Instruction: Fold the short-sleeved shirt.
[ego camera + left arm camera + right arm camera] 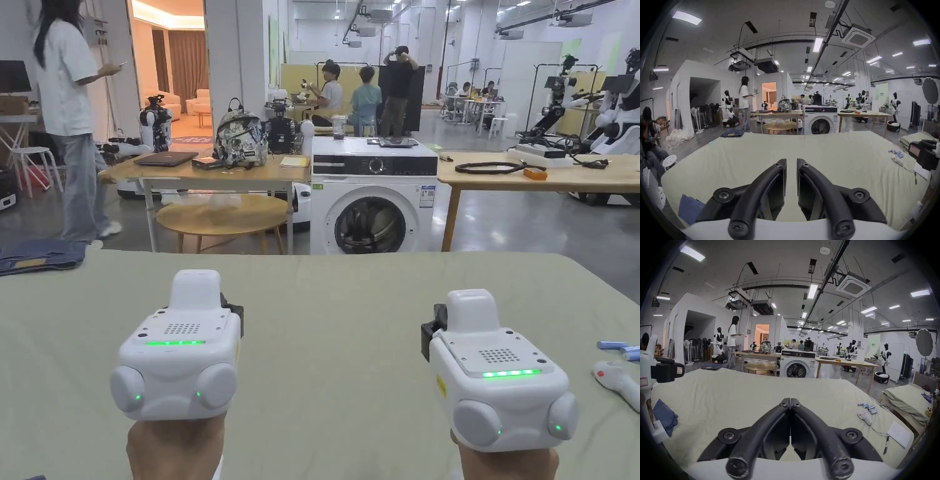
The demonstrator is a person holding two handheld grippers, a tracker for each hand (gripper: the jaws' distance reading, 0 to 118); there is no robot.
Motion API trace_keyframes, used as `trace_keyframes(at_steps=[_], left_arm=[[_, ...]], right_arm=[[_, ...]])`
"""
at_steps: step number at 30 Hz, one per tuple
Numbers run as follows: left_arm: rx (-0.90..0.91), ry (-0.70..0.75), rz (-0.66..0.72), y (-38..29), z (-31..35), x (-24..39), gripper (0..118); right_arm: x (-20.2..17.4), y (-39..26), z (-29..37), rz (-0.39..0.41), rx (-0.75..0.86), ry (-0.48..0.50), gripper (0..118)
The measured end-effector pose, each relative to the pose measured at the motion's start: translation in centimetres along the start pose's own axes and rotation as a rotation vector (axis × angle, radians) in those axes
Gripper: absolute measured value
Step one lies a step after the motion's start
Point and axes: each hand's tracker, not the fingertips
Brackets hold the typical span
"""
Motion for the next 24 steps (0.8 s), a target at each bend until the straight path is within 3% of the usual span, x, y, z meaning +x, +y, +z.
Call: trace_keyframes(at_steps=[7,24], left_arm=[[-0.004,-0.030,0.051,1.5,0.4,-0.1,8],[0.014,-0.032,-0.007,1.5,0.9,0.3,8]], right_arm=[[0.2,0.6,0.2,-0.008,0.012,-0.008,0],[-0.3,1.0,0.5,0.007,0.013,-0.011,0]])
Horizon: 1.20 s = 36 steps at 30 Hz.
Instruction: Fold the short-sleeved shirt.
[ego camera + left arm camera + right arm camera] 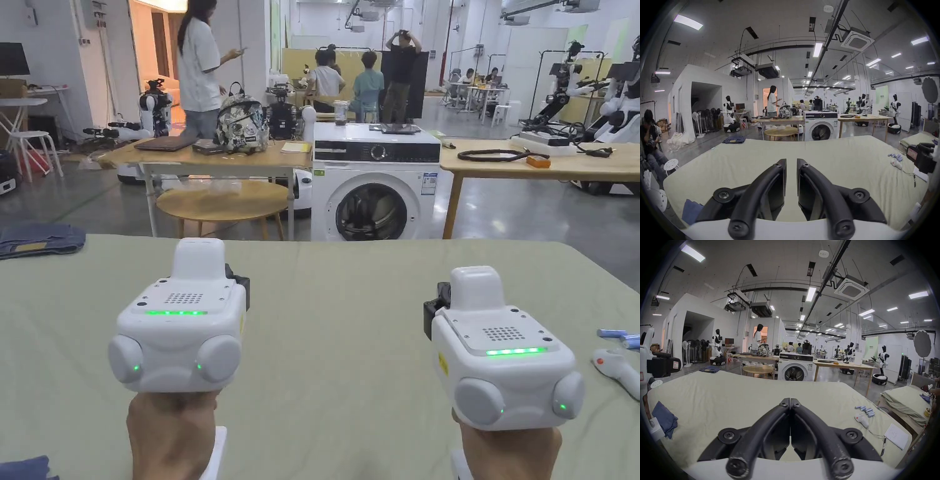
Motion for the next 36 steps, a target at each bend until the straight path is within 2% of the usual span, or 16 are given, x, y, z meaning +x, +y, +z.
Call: trace_keyframes(at_steps=[6,31,36], left_arm=[[0.001,-0.057,0.003,-0.6,0.2,0.2,8],[0.060,0.044,-0.010,-0.4,0.9,-0.1,8],[0.051,0.012,-0.006,-0.4,0.8,-0.1,8]], right_arm=[[-0.2,-0.1,-0.1,0.001,-0.009,0.010,0],[0.3,0.4,0.2,0.005,0.017,-0.008,0],[0.1,0.5,0.3,0.009,0.012,-0.005,0]])
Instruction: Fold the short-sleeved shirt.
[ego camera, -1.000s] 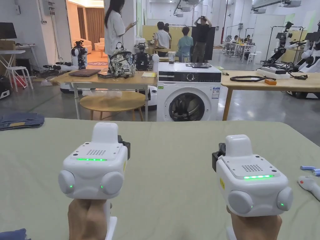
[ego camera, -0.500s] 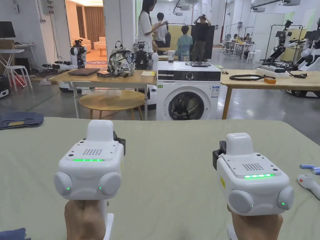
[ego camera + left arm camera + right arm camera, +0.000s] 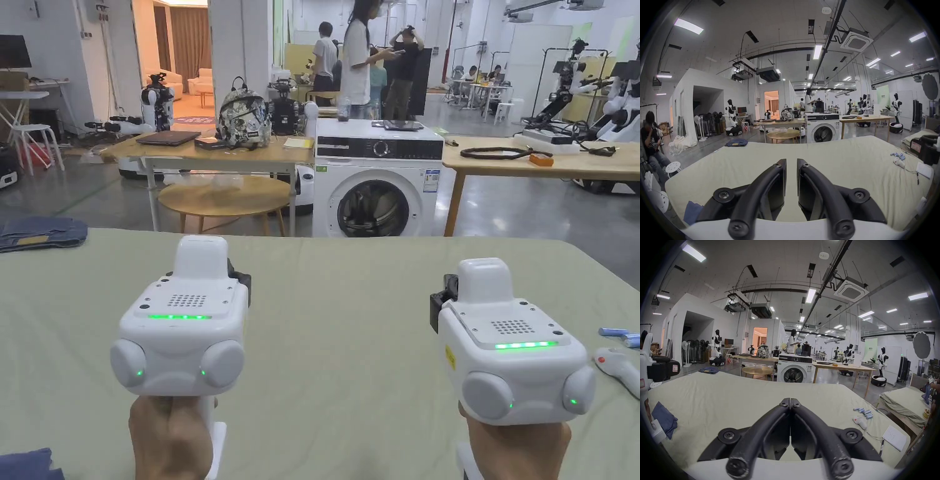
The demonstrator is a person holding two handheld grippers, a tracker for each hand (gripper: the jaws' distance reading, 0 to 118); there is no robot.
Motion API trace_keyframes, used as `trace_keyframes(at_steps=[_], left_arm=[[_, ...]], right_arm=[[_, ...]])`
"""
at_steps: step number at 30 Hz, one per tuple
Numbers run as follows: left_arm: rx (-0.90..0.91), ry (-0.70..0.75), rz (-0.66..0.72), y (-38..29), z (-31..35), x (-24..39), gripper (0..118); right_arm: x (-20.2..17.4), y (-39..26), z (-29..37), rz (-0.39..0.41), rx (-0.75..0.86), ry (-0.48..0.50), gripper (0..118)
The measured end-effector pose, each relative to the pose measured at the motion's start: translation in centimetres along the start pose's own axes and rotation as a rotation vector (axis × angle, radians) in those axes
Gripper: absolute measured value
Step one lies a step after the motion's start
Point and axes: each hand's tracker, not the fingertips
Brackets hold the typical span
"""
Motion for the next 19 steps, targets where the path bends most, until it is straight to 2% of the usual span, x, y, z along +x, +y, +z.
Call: trace_keyframes(at_steps=[15,19], left_arm=[[0.006,0.003,0.028,0.38,0.25,-0.35,8],[-0.003,-0.027,0.036,0.55,0.24,-0.26,4]], right_arm=[[-0.16,0.02,0.41,0.007,0.007,0.004,0],[-0.31,0.05,0.59,0.010,0.010,0.012,0]])
